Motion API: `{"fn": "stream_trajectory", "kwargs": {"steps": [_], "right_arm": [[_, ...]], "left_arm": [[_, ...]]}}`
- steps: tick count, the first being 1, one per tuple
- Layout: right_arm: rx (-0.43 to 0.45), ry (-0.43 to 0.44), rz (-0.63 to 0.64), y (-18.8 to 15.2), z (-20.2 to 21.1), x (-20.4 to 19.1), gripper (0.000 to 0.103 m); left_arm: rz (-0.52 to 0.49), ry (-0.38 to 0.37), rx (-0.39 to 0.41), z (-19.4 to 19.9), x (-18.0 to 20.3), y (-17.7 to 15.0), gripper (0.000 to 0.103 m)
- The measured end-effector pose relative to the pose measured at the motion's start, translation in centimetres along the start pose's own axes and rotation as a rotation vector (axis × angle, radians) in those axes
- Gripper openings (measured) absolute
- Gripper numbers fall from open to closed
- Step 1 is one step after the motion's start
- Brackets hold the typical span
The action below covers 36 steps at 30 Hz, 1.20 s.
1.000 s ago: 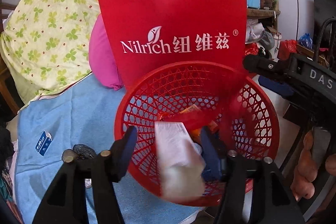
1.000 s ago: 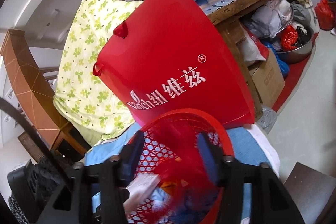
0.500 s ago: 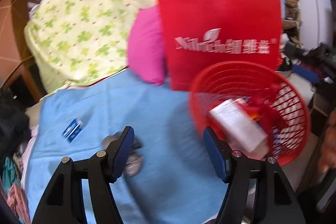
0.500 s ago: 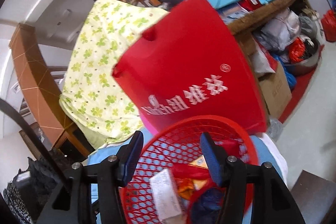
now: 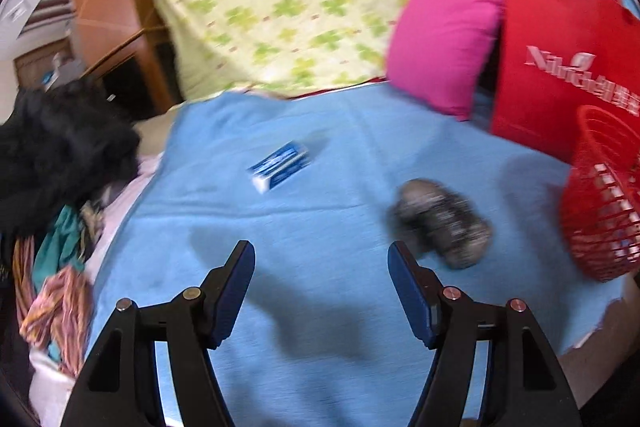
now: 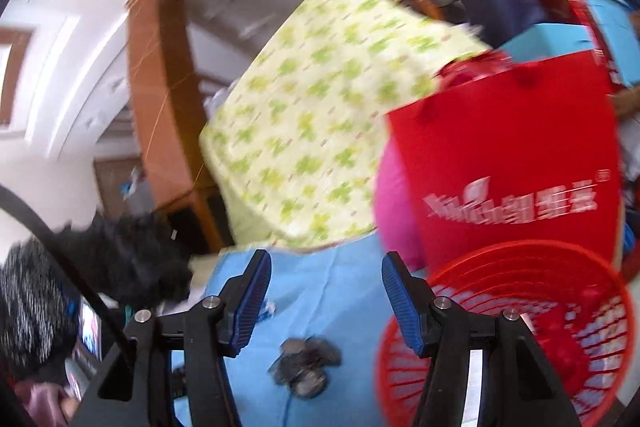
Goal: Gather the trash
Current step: 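Move both open tools back to the blanket, then grasp the blue toothpaste box with the left tool while the right tool grasps the black plastic bag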
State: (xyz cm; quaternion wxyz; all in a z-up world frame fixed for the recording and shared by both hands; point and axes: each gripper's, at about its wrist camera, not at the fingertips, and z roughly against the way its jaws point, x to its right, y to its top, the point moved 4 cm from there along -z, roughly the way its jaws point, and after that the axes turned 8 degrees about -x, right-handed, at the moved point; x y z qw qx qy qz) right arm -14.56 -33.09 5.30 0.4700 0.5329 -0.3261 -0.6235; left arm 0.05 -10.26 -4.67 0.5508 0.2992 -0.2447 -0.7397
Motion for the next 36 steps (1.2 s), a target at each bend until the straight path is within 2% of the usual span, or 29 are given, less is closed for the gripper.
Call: {"fn": "stream_trajectory", "kwargs": {"steps": [5, 9, 16, 19, 23, 29, 33, 36], "right_arm": [[-0.165, 0.03, 0.063, -2.6, -5.5, -3.7, 0.064], [-0.341, 0.0, 0.052, -5.3, -10.5, -4.2, 0.064], [-0.538, -0.032, 0.032, -8.5, -17.8, -4.1, 0.064], [-0.58, -0.055, 0.041, -9.5, -19.6, -3.9, 0.063], [-0.591, -0.061, 0.04, -9.8, -21.7, -3.5, 0.063], [-0.688, -0.092, 0.025, -11.4, -25.0, -2.2, 0.063], [-0.74, -0.098, 0.015, -12.4, -25.9, -1.4, 0.052], [-0.758, -0.083, 0.007, -12.8, -26.2, -1.2, 0.05]], "left_arm": [[0.063, 0.041, -0.035, -1.7, -4.5, -1.3, 0.07], [0.083, 0.058, -0.039, -3.1, -6.9, -1.2, 0.07], [0.112, 0.017, -0.049, -7.6, -9.4, 1.6, 0.07], [0.114, 0.008, -0.046, -10.5, -9.7, 3.5, 0.07], [0.11, -0.001, -0.045, -14.3, -9.2, 6.0, 0.07], [0.004, -0.066, -0.025, -18.2, -6.9, 9.3, 0.072], [-0.052, -0.117, -0.044, -20.6, -6.5, 10.7, 0.072], [-0.089, -0.133, -0.061, -22.0, -6.1, 11.4, 0.072]]}}
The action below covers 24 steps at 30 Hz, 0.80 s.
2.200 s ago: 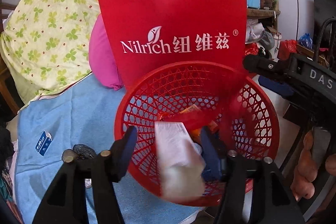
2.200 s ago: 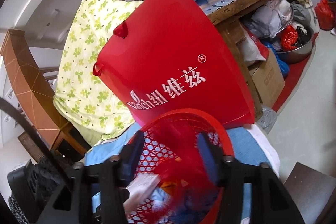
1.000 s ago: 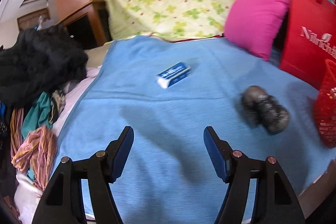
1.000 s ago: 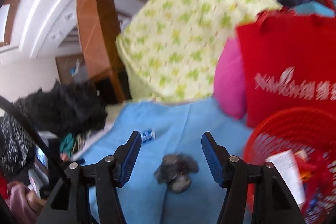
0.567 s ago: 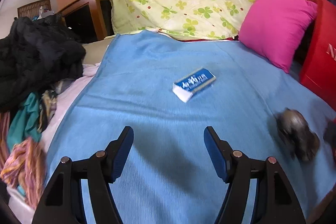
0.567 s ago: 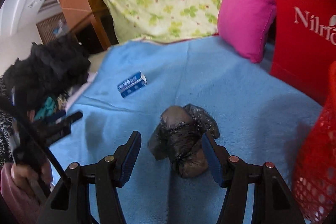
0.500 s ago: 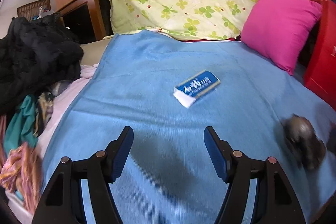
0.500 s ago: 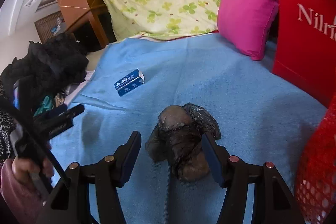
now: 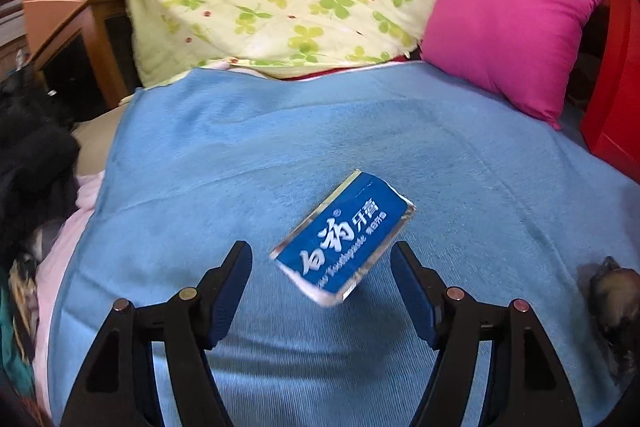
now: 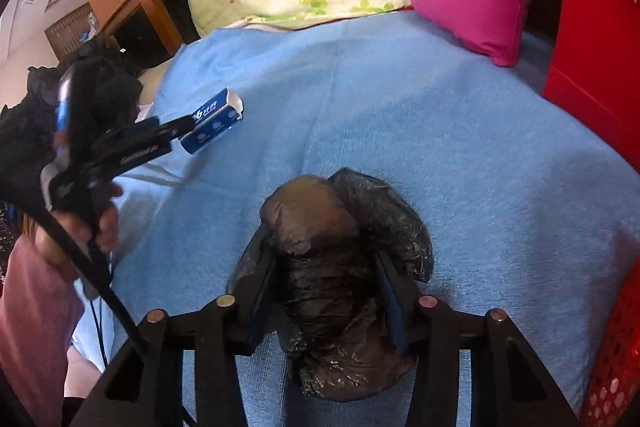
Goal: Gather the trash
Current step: 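Grasp the blue toothpaste box with the left tool while the right tool grasps the black plastic bag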
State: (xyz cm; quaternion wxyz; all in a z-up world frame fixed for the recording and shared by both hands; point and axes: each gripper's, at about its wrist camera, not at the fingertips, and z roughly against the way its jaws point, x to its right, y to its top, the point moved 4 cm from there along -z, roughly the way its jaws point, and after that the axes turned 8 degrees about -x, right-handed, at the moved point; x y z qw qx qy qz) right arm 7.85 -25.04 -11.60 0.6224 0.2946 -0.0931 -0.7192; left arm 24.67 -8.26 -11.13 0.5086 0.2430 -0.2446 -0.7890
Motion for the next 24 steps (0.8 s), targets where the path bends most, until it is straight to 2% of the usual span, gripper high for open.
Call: {"fn": "stream_trajectory", "kwargs": {"steps": [6, 12, 15, 21, 24], "right_arm": [[-0.027, -0.01, 0.003, -0.2, -0.7, 0.1, 0.05], [-0.025, -0.011, 0.019, -0.2, -0.8, -0.4, 0.046], [-0.024, -0.012, 0.023, -0.4, -0.7, -0.5, 0.045], [-0.03, -0.013, 0.03, -0.2, -0.8, -0.5, 0.045], [-0.03, -0.017, 0.033, -0.2, -0.8, -0.6, 0.045]], "left_arm": [[-0.1, 0.011, -0.019, -1.8, 0.9, 0.7, 0.073], [-0.078, -0.047, -0.026, -2.2, 0.2, 1.2, 0.073], [-0.033, -0.092, -0.02, -2.2, -0.6, 1.7, 0.073], [0.011, -0.153, -0.067, -3.7, -0.8, 1.3, 0.075], [-0.002, -0.152, -0.069, -4.1, -0.5, 1.3, 0.076]]}}
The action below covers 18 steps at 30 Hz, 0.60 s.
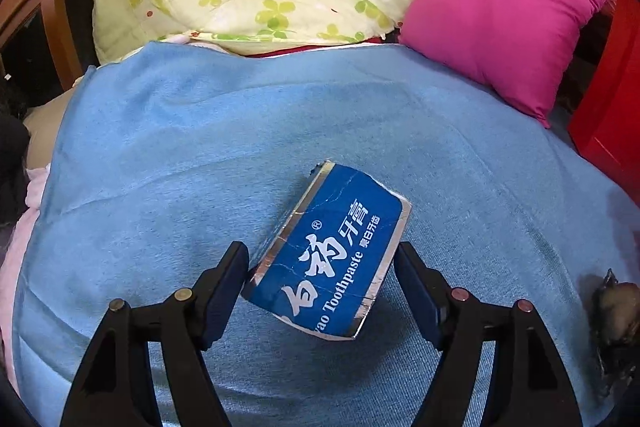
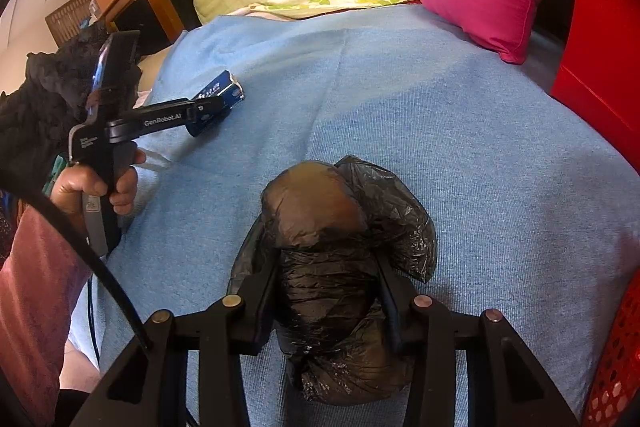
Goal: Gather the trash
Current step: 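Grasp the blue toothpaste box with the left tool while the right tool grasps the black plastic bag, then lift the toothpaste box and black bag off the blanket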
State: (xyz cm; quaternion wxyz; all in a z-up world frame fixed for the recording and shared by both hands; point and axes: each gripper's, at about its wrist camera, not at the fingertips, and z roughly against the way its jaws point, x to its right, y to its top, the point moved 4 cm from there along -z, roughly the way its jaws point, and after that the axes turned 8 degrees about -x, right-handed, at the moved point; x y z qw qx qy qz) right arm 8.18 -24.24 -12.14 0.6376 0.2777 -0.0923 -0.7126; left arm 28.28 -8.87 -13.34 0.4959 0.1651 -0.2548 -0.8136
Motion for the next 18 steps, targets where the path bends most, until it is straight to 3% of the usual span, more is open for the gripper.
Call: {"fn": "stream_trajectory", "kwargs": {"steps": [9, 14, 18], "right_arm": [[0.009, -0.003, 0.008, 0.1, 0.4, -0.3, 0.044], [0.058, 0.009, 0.014, 0.0, 2.1, -0.3, 0.044], [0.089, 0.013, 0.005, -0.1, 3.6, 0.1, 0.044]], "left_arm": [[0.048, -0.041, -0.006, 0.0, -0.2, -0.1, 0.074], [0.085, -0.067, -0.014, 0.8, 0.9, -0.3, 0.071], [0.06, -0.023, -0.004, 2.9, 2.1, -0.6, 0.071]]}}
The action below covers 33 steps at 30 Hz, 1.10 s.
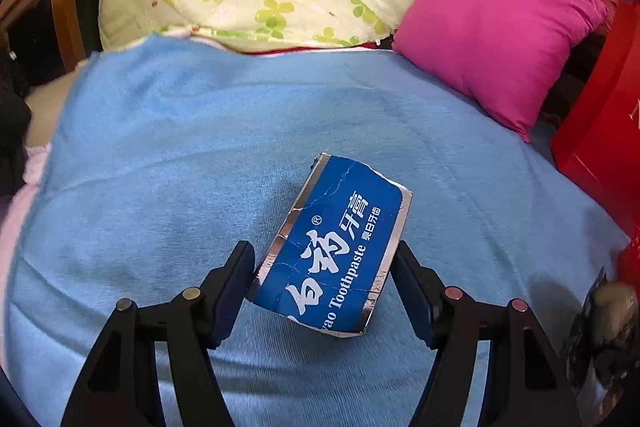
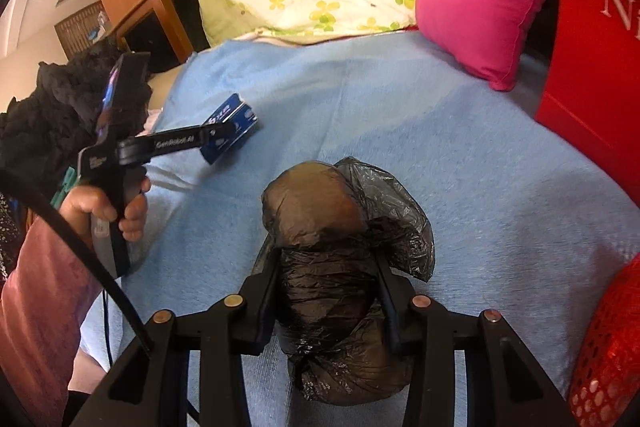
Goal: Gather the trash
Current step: 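Lift the toothpaste box and black bag off the blanket, then carry the toothpaste box and black bag toward the red mesh basket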
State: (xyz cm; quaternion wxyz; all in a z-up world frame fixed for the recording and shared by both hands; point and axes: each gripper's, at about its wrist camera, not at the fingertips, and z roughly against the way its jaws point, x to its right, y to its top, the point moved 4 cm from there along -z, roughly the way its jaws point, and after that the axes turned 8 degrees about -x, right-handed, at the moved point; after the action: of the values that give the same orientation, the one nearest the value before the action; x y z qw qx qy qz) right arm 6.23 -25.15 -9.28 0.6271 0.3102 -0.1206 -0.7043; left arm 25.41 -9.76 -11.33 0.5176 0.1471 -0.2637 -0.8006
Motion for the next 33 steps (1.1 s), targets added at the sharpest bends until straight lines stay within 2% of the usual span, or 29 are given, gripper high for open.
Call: {"fn": "stream_trajectory", "kwargs": {"steps": [5, 11, 21, 33], "right_arm": [[0.039, 0.005, -0.009, 0.0, 1.9, 0.0, 0.044], [0.104, 0.023, -0.017, -0.2, 4.8, -0.3, 0.044], [0.222, -0.006, -0.034, -1.4, 9.9, -0.2, 0.044], [0.381, 0.026, -0.053, -2.8, 16.5, -0.1, 0.044]], "left_arm": [[-0.057, 0.077, 0.039, 3.7, 2.5, -0.2, 0.071], [-0.083, 0.225, 0.11, 9.4, 6.4, -2.4, 0.071], [0.048, 0.222, 0.196, 17.1, 11.9, -7.6, 0.071], [0.029, 0.296, 0.28, 24.5, 15.8, -10.8, 0.071]]}}
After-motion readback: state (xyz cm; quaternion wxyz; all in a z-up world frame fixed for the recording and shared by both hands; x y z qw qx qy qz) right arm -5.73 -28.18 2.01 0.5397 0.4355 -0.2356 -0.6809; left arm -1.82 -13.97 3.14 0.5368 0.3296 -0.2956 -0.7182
